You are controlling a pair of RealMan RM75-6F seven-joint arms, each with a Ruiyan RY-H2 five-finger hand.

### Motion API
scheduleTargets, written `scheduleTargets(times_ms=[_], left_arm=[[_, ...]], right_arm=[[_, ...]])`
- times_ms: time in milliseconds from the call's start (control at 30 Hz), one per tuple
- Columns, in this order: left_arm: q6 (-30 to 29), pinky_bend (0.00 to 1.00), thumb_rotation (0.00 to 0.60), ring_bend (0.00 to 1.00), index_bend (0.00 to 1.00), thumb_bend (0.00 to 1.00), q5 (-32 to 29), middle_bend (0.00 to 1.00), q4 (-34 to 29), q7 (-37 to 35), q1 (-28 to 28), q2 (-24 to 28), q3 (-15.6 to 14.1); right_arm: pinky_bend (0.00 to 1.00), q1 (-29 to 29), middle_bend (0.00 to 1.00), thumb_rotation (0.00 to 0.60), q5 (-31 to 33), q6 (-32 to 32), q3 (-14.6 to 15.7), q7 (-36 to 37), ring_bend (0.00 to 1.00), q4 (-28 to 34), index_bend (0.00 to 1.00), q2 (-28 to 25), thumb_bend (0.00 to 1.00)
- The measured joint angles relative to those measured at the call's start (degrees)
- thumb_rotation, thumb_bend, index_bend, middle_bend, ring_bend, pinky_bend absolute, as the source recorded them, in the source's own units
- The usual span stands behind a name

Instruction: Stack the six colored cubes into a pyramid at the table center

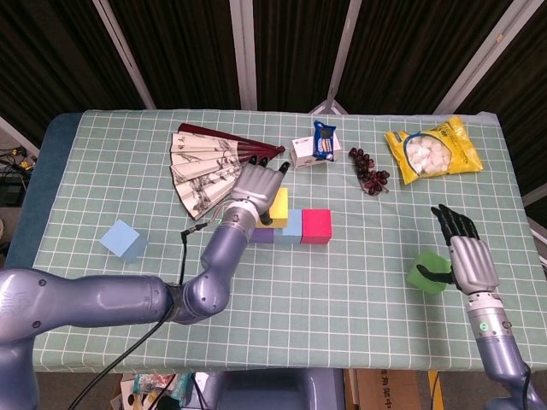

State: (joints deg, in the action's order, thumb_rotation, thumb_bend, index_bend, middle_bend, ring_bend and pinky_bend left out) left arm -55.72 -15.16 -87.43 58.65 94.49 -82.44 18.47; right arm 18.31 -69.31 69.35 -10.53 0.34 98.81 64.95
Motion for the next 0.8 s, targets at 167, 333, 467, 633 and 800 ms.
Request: scheduleTargets(times_ms=[167, 333, 467, 633, 800], left_arm=[[-1.0, 0.00, 0.600, 0.07, 0.00, 0.29, -3.3, 0.42, 3.7, 2.7, 2.1, -3.1, 1.5], [-2.3, 0.00, 0.600, 0.07, 0.00, 0.30, -5.9, 0.42, 6.5, 5.6, 4.0, -5.4, 3.3], [-3.3, 0.00, 0.600, 0.07, 0.00, 0.30, -7.0, 0.42, 8.7, 8.1, 5.2, -7.1, 4.6], [-3.5, 0.00, 0.600, 0.07, 0.00, 0.30, -8.1, 0.42, 12.0, 10.6, 6.0, -9.3, 6.0], [-2.9, 0.00, 0.600, 0.07, 0.00, 0.30, -8.5, 0.41, 15.1, 13.1, 6.3, -12.1, 7.2]], right_arm=[[0.00, 0.0, 0.02, 0.600, 0.2, -0.1, -0.3, 0.8, 0.00, -0.1, 0.00, -0.2, 0.21], [0.00, 0.0, 0.02, 0.600, 0.3, -0.4, -0.3, 1.1, 0.00, -0.4, 0.00, -0.1, 0.21], [0.00, 0.0, 0.02, 0.600, 0.3, -0.5, -0.3, 1.3, 0.00, -0.4, 0.00, 0.0, 0.21], [0.00, 0.0, 0.02, 0.600, 0.3, -0.5, -0.4, 1.6, 0.00, -0.4, 0.00, -0.1, 0.21], [0.00, 0.0, 0.02, 0.600, 0.3, -0.7, -0.4, 2.0, 0.00, -0.3, 0.00, -0.2, 0.20]])
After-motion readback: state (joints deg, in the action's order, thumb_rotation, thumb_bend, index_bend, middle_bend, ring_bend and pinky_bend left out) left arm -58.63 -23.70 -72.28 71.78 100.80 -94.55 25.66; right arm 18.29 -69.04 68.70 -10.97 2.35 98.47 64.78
